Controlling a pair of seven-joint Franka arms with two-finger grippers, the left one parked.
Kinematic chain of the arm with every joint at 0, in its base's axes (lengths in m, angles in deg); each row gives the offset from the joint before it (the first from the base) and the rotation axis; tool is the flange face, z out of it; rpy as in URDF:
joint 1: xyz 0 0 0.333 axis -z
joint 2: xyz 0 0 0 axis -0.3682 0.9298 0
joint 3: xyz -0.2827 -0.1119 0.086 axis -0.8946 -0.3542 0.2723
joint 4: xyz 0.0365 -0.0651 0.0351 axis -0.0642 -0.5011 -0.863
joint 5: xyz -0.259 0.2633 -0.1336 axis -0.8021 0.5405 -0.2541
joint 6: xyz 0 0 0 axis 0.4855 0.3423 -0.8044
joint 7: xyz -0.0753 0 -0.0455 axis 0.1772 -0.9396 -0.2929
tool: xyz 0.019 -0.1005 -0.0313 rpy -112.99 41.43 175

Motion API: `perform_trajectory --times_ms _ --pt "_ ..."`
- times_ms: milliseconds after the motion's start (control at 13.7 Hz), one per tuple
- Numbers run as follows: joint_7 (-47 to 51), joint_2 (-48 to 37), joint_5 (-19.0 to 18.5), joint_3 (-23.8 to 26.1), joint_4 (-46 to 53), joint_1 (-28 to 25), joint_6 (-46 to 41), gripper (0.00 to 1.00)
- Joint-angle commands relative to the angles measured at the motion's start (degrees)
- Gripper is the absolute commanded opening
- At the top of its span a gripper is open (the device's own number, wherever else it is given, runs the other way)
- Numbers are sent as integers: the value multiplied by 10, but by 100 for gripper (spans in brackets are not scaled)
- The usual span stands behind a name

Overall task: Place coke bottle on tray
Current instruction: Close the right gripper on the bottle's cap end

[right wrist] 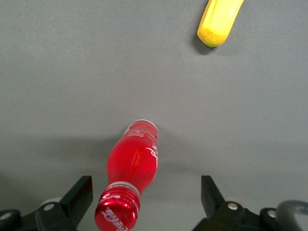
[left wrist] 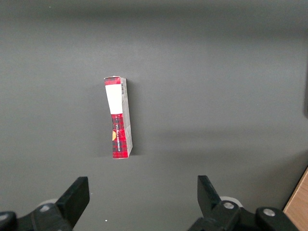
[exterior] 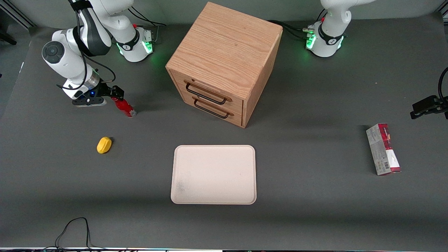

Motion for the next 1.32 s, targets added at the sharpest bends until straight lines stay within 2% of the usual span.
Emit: perform_trajectory --times_ms 0,73,220,293,659,878,1024,1244 --pt "4 -2 -11 -4 -7 -4 12 84" --pt "7 -2 -11 -4 -7 -4 12 63" --pt "37 1 -10 -4 -7 -14 13 9" --pt "49 6 -9 -3 -5 -15 14 0" --pt "51 12 3 -3 3 -15 14 0" --pt "60 21 6 -2 41 -19 2 0" --pt "61 42 6 -2 92 -22 -32 0" --pt "55 90 22 8 221 -22 -139 0"
